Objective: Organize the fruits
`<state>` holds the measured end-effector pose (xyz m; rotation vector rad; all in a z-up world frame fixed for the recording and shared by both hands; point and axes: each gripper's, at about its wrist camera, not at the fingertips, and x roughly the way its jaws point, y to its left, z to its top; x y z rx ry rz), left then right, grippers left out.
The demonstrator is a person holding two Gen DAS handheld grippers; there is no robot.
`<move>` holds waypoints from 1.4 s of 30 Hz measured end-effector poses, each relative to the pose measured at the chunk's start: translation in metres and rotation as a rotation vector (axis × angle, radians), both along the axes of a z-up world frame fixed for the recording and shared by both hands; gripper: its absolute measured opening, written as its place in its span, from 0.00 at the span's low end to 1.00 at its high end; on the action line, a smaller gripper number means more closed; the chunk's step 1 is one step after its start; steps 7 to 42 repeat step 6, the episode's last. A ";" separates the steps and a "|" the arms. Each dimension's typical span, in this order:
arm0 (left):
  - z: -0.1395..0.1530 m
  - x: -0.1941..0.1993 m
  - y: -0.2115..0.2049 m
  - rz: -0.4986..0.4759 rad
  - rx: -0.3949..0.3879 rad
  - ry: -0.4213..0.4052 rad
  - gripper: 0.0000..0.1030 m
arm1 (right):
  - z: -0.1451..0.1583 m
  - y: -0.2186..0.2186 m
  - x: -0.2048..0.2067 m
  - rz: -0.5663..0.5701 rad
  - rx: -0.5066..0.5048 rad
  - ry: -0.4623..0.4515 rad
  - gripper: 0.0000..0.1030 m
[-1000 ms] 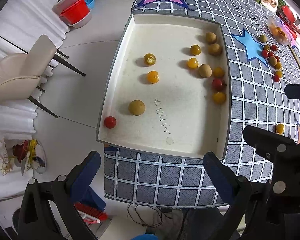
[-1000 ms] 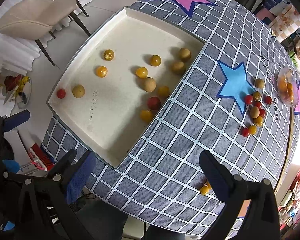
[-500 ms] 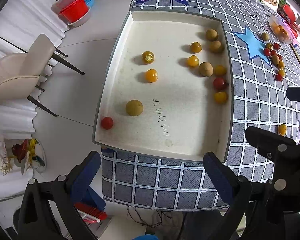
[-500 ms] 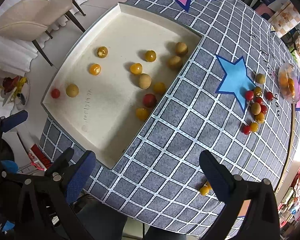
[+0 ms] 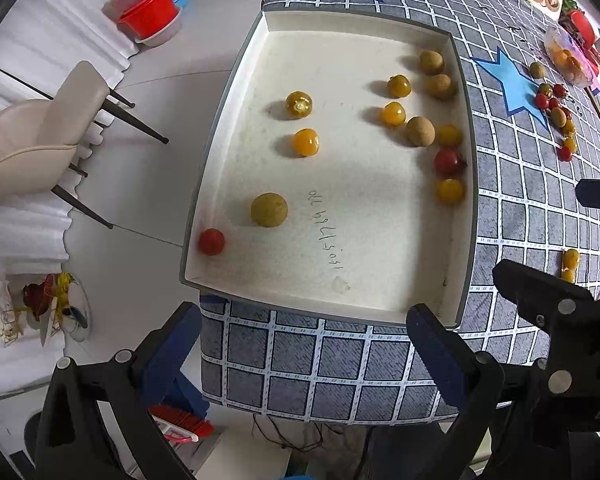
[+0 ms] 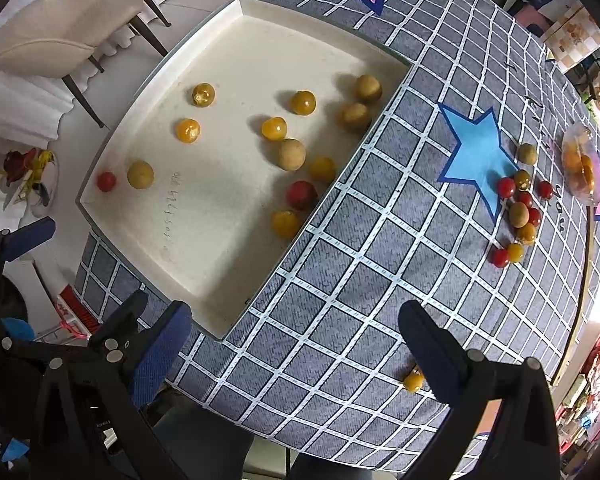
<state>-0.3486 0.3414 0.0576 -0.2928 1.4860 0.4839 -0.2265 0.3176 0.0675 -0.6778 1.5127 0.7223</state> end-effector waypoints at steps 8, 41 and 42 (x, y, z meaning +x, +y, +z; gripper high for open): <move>0.002 -0.002 -0.001 -0.013 0.007 -0.013 1.00 | -0.001 0.000 0.000 -0.001 0.000 -0.002 1.00; 0.002 -0.002 -0.001 -0.013 0.007 -0.013 1.00 | -0.001 0.000 0.000 -0.001 0.000 -0.002 1.00; 0.002 -0.002 -0.001 -0.013 0.007 -0.013 1.00 | -0.001 0.000 0.000 -0.001 0.000 -0.002 1.00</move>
